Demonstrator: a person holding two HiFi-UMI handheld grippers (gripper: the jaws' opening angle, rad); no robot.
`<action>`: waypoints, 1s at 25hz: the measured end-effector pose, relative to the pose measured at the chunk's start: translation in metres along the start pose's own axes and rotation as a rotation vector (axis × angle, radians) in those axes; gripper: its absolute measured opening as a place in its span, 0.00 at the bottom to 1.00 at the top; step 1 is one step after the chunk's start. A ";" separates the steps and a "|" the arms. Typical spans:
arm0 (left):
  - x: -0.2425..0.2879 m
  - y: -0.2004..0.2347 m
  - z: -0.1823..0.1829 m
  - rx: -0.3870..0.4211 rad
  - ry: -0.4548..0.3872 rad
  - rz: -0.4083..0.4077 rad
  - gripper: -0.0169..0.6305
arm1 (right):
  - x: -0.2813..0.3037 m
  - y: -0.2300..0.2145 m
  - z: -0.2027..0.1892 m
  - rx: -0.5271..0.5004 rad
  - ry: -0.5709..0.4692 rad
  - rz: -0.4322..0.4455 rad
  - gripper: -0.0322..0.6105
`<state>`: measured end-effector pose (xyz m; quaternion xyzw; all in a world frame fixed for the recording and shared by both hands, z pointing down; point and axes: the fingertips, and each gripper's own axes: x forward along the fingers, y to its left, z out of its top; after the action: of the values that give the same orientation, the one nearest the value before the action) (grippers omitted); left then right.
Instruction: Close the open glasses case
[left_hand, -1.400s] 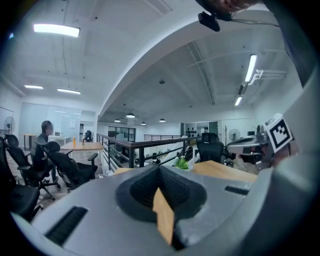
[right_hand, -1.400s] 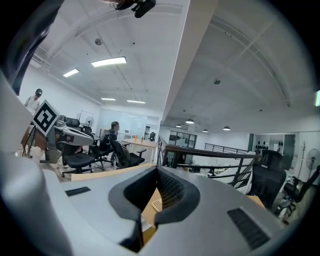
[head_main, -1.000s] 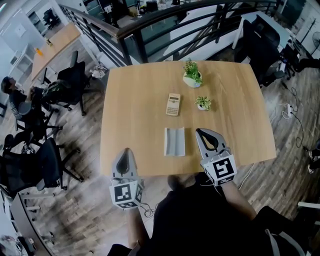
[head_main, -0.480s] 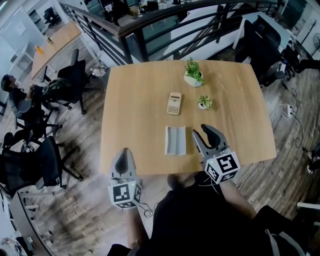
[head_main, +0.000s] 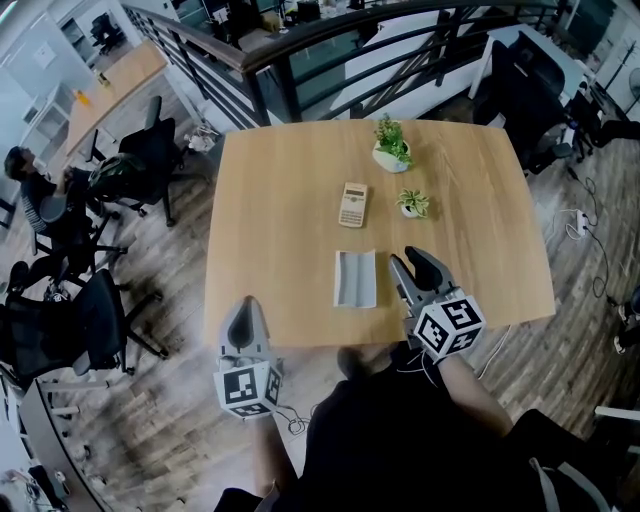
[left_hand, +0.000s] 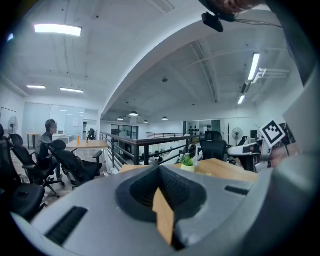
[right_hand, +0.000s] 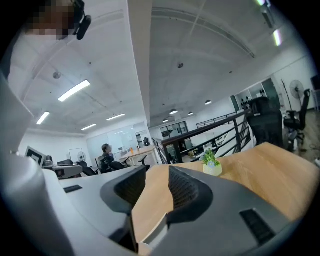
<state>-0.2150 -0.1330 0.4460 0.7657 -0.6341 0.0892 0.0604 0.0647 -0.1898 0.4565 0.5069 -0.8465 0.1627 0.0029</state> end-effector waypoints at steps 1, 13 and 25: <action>-0.001 0.002 -0.001 0.000 0.002 0.006 0.03 | 0.001 -0.002 -0.004 0.020 0.006 -0.003 0.29; -0.024 0.021 -0.007 -0.001 0.015 0.060 0.03 | 0.019 -0.031 -0.062 0.257 0.108 -0.053 0.29; -0.046 0.029 -0.012 -0.003 0.025 0.102 0.03 | 0.037 -0.054 -0.113 0.359 0.199 -0.105 0.29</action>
<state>-0.2522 -0.0914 0.4470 0.7310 -0.6718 0.1009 0.0648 0.0749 -0.2132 0.5846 0.5239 -0.7720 0.3599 0.0046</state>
